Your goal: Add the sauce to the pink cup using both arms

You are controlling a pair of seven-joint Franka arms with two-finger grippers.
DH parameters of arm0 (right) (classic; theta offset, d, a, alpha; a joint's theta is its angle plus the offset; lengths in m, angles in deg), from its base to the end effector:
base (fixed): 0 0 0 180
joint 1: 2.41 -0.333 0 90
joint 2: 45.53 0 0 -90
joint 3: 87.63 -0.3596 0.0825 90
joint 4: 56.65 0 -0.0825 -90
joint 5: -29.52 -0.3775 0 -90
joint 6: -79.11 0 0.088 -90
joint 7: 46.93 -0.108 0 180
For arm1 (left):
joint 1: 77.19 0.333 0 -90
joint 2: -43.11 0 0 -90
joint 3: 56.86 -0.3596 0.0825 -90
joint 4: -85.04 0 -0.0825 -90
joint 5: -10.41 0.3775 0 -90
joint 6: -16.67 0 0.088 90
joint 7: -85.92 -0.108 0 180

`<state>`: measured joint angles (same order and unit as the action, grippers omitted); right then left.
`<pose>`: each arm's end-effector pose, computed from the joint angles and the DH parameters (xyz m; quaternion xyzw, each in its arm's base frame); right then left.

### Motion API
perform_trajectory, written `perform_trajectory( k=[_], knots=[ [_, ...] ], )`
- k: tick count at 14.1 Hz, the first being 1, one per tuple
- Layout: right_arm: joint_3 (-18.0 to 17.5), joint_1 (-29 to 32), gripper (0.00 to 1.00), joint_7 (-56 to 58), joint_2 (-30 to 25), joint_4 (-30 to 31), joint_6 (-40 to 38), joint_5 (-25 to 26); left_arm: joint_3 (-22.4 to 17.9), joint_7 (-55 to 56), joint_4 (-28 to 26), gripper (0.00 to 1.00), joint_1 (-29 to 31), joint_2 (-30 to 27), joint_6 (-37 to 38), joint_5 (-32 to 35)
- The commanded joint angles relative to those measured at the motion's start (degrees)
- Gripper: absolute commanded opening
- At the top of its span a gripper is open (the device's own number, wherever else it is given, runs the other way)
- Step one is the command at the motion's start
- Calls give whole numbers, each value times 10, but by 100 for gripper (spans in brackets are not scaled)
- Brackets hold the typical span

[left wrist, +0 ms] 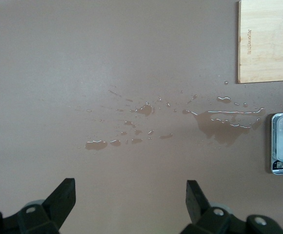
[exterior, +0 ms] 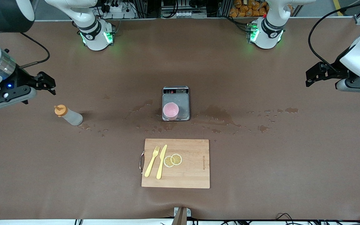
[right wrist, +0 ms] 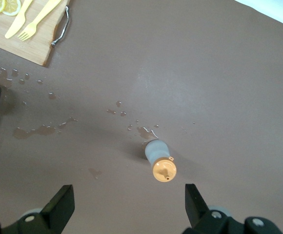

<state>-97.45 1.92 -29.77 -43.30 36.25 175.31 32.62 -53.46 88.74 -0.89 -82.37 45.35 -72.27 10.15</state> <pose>0.5677 0.0472 0.6316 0.9797 0.1988 0.0072 0.0245 0.5544 -0.0833 0.6768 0.9987 -0.0503 0.0064 0.0041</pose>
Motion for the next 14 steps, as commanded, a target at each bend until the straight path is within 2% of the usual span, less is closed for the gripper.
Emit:
perform_trajectory(
  k=[1, 5, 14],
  knots=[
    [-6, 4, 100, 10, 9, -17, -9, 2, 2, -4, 1, 100, 2, -9, 10, 10],
    [-6, 4, 100, -68, 12, -25, -9, 5, 2, -4, 1, 100, 2, -8, 10, 11],
    [-6, 7, 100, -95, 15, -25, -9, 1, 1, -4, 2, 100, 2, -8, 10, 15]
  ],
)
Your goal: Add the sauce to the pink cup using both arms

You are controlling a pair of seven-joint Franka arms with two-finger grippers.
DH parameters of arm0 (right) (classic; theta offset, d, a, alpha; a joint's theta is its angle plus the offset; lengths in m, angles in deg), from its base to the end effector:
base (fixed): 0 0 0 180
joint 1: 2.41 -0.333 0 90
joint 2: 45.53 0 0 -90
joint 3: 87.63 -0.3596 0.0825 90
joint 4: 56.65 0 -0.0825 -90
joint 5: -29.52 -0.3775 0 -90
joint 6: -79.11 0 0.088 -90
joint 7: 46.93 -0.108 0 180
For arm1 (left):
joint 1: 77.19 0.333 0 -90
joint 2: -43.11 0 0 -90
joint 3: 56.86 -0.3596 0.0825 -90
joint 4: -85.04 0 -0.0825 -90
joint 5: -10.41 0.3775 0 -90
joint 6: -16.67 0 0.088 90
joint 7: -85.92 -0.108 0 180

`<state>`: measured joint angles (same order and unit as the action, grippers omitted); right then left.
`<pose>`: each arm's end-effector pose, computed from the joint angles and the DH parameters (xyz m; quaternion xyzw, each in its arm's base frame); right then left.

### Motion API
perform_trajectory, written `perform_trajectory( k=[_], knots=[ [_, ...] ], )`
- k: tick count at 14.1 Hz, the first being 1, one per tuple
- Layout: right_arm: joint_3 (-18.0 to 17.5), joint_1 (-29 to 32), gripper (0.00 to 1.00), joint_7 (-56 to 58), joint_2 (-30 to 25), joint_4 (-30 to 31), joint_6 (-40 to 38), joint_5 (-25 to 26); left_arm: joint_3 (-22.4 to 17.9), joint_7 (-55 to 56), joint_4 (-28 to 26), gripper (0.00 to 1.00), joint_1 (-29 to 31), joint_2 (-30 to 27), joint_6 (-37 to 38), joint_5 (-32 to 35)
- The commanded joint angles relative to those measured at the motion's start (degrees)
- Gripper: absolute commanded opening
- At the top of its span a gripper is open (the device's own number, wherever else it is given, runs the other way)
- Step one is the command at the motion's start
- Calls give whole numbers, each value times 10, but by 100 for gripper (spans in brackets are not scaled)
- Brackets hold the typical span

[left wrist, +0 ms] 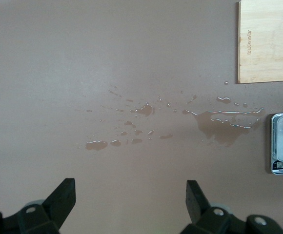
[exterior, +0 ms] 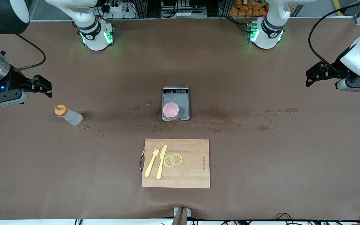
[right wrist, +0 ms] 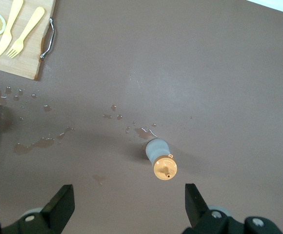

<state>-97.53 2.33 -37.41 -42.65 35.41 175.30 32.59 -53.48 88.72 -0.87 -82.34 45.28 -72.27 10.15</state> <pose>0.5722 0.0437 0.6321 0.9912 0.1301 0.0104 0.0228 0.5540 -0.0828 0.6777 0.9987 -0.0500 0.0072 0.0041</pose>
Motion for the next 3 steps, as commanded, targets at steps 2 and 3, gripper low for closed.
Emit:
perform_trajectory(
  k=[2, 3],
  knots=[
    [-6, 1, 100, -19, 8, -18, -9, 3, 1, -4, 2, 100, 1, -8, 10, 15],
    [-6, 4, 100, -19, 9, -19, -9, 2, 1, -4, 2, 100, 1, -8, 10, 15]
  ],
)
